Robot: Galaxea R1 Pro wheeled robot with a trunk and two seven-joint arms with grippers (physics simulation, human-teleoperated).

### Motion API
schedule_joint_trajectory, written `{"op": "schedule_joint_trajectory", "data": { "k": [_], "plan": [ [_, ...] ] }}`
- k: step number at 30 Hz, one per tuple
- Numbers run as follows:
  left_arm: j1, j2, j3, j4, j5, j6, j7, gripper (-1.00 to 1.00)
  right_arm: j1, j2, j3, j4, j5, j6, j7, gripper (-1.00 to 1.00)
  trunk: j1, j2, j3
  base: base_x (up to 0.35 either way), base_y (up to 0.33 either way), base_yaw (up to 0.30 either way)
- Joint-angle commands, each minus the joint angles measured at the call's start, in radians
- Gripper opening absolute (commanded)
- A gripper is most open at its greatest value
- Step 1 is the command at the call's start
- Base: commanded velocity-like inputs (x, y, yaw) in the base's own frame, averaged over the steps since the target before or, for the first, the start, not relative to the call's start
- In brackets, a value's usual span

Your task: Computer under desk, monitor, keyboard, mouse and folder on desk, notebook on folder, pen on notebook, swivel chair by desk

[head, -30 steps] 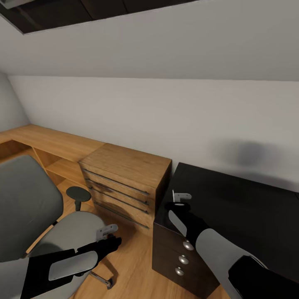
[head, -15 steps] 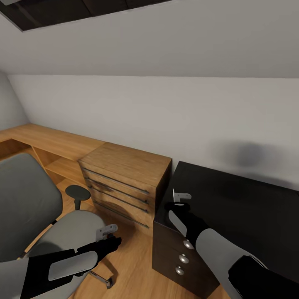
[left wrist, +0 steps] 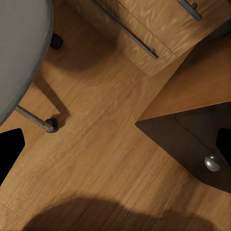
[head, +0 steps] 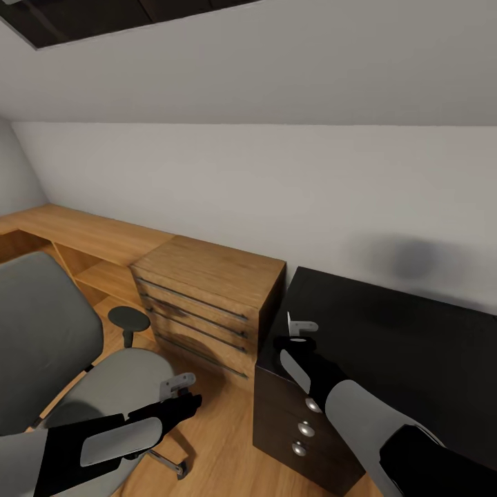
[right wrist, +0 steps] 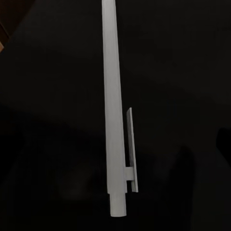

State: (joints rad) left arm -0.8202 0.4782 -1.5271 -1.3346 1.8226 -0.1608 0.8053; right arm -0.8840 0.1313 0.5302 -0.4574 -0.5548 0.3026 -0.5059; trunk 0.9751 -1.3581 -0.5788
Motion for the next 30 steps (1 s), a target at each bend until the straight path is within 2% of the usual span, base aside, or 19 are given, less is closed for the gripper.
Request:
{"op": "schedule_joint_trajectory", "data": {
  "k": [1, 10, 13, 20, 24, 30],
  "plan": [
    [-0.002, 0.000, -0.003, -0.001, 0.009, -0.010, 0.000, 1.00, -0.001, -0.001, 0.008, -0.001, -0.007, 0.005, -0.008, 1.00, 0.000, -0.001, -0.001, 0.000, 0.000, 0.000],
    [-0.002, 0.000, -0.004, -0.001, 0.009, -0.010, -0.001, 1.00, -0.001, -0.001, 0.008, -0.002, -0.007, 0.004, -0.008, 1.00, 0.000, -0.001, -0.001, 0.000, 0.000, 0.000],
    [-0.002, 0.000, -0.003, -0.001, 0.009, -0.010, 0.000, 1.00, -0.001, -0.001, 0.007, -0.001, -0.007, 0.005, -0.008, 1.00, 0.012, -0.022, -0.010, 0.000, 0.000, 0.000],
    [-0.002, 0.000, -0.003, -0.001, 0.010, -0.010, -0.001, 1.00, -0.001, -0.002, 0.005, -0.001, -0.009, 0.006, -0.008, 1.00, 0.012, -0.022, -0.010, 0.000, 0.000, 0.000],
    [-0.002, 0.000, -0.002, -0.001, 0.009, -0.011, 0.001, 1.00, -0.001, -0.002, 0.005, -0.001, -0.010, 0.006, -0.008, 1.00, 0.027, -0.050, -0.023, 0.000, 0.000, 0.000],
    [-0.002, 0.000, -0.002, -0.001, 0.009, -0.010, -0.001, 1.00, -0.001, -0.002, 0.005, -0.001, -0.010, 0.006, -0.008, 1.00, 0.027, -0.050, -0.023, 0.000, 0.000, 0.000]
  ]
}}
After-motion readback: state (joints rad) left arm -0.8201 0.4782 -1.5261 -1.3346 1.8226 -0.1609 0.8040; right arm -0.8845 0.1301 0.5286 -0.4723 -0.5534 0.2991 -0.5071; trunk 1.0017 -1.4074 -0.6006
